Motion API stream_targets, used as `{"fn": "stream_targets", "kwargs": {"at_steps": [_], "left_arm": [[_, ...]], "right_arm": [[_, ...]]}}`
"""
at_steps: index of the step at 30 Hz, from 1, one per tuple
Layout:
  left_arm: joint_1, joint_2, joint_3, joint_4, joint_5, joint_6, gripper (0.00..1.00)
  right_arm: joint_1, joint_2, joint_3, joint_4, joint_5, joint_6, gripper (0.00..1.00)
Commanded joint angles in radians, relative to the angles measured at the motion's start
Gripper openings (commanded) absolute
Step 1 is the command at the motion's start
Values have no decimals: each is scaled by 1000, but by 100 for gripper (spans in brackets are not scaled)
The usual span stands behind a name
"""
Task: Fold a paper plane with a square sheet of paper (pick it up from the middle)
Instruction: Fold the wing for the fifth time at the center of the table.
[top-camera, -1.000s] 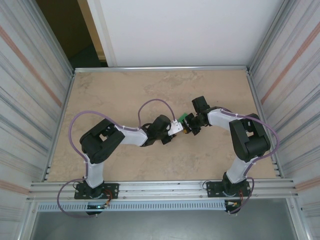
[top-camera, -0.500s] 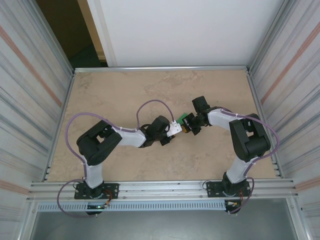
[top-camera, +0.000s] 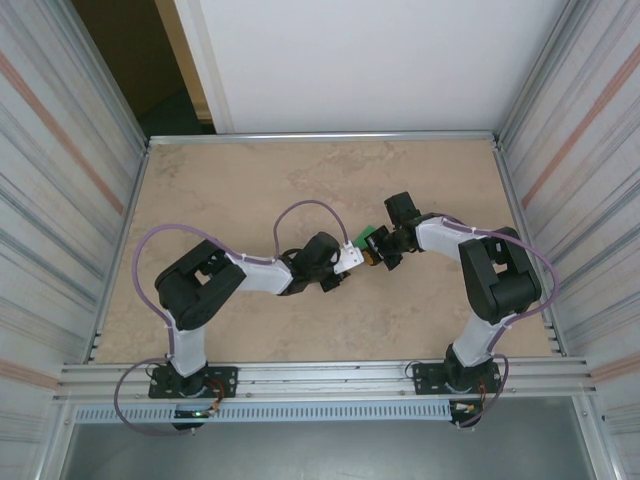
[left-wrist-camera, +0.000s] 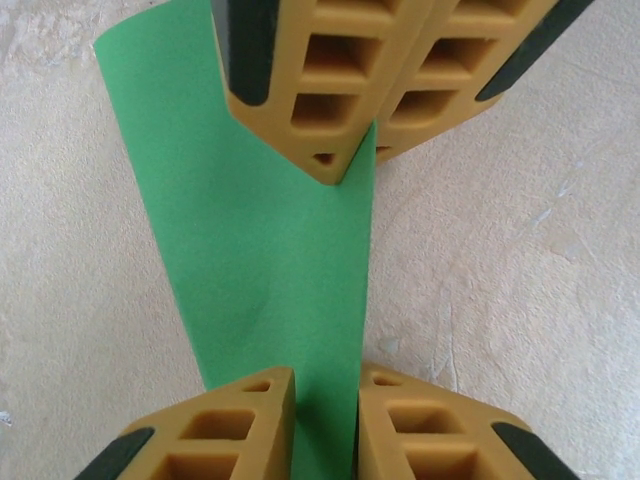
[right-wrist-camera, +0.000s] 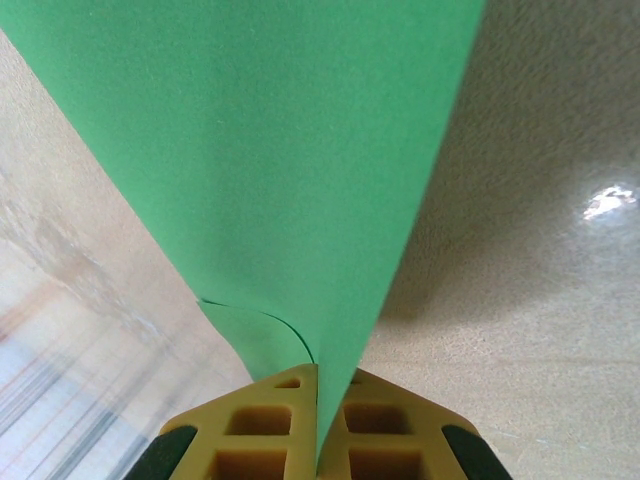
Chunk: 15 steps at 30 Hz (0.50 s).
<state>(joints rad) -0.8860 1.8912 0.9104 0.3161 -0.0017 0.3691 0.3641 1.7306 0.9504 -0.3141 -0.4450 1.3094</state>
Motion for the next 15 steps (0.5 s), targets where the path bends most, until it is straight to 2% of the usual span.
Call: {"fn": "stream_targets", "kwargs": {"at_steps": [1,4,8,10,12,15], "left_arm": [[-4,18,21,-5,-6,-2,17],[-1,16,23,-10,7,-9,12],[22,7,26,-26,59,-37,9],[41,2,37,-51,108,-64,7],[63,0,54,-82,170,-92,7],[101,9,101,-163,289,-146,6]], "right_arm": [[-12,-32,7,-7,-20,10,6],[-16,-40,11,-8,-25,0,19],[-24,-69,18,-39,-2,-19,50],[-36,-85,18,-56,13,-31,61],[-51,-103,16,-68,24,-45,68],[-75,-131,16,-91,49,-72,71]]}}
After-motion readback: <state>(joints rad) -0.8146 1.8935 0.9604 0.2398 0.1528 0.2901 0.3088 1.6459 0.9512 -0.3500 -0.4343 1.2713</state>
